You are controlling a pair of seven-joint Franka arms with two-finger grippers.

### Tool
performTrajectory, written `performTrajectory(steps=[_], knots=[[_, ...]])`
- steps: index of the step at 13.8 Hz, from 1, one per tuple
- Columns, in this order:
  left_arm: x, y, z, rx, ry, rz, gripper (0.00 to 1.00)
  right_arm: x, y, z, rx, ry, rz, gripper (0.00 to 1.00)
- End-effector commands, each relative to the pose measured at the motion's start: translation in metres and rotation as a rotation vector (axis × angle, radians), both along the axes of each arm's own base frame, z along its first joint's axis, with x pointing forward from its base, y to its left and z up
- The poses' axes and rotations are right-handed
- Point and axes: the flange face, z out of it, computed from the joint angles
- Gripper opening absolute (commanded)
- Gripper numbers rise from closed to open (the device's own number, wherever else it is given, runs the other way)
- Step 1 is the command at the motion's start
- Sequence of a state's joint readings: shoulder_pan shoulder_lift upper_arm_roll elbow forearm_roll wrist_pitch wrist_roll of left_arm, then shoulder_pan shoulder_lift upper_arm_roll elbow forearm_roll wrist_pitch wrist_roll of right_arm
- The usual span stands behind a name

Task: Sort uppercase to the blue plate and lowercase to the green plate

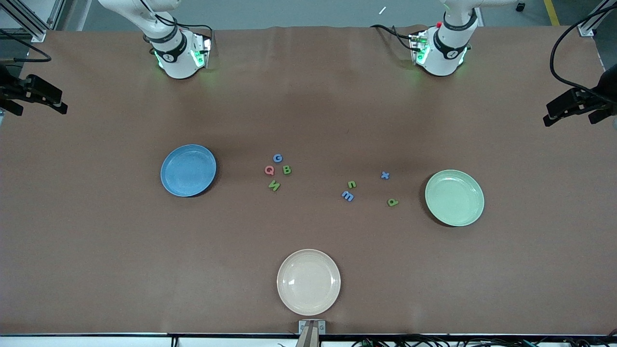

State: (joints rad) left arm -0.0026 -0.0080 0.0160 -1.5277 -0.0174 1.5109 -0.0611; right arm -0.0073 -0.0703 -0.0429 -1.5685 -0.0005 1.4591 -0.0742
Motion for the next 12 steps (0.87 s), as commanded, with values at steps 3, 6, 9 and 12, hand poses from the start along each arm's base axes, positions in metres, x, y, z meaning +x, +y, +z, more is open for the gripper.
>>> performTrajectory(steps=[3, 6, 9, 12], knots=[[0.017, -0.026, -0.043, -0.071, 0.085, -0.003, 1.0, -0.008, -0.005, 0.002, -0.009, 0.003, 0.005, 1.0], [0.038, -0.074, -0.089, -0.089, 0.148, -0.016, 1.0, -0.009, -0.004, 0.005, -0.009, 0.003, 0.004, 1.0], [0.06, -0.118, -0.143, -0.078, 0.176, 0.068, 1.0, -0.009, -0.004, 0.006, -0.009, 0.001, 0.004, 1.0], [0.076, -0.154, -0.198, -0.059, 0.179, 0.15, 1.0, -0.008, -0.004, 0.006, -0.01, 0.001, -0.002, 1.0]])
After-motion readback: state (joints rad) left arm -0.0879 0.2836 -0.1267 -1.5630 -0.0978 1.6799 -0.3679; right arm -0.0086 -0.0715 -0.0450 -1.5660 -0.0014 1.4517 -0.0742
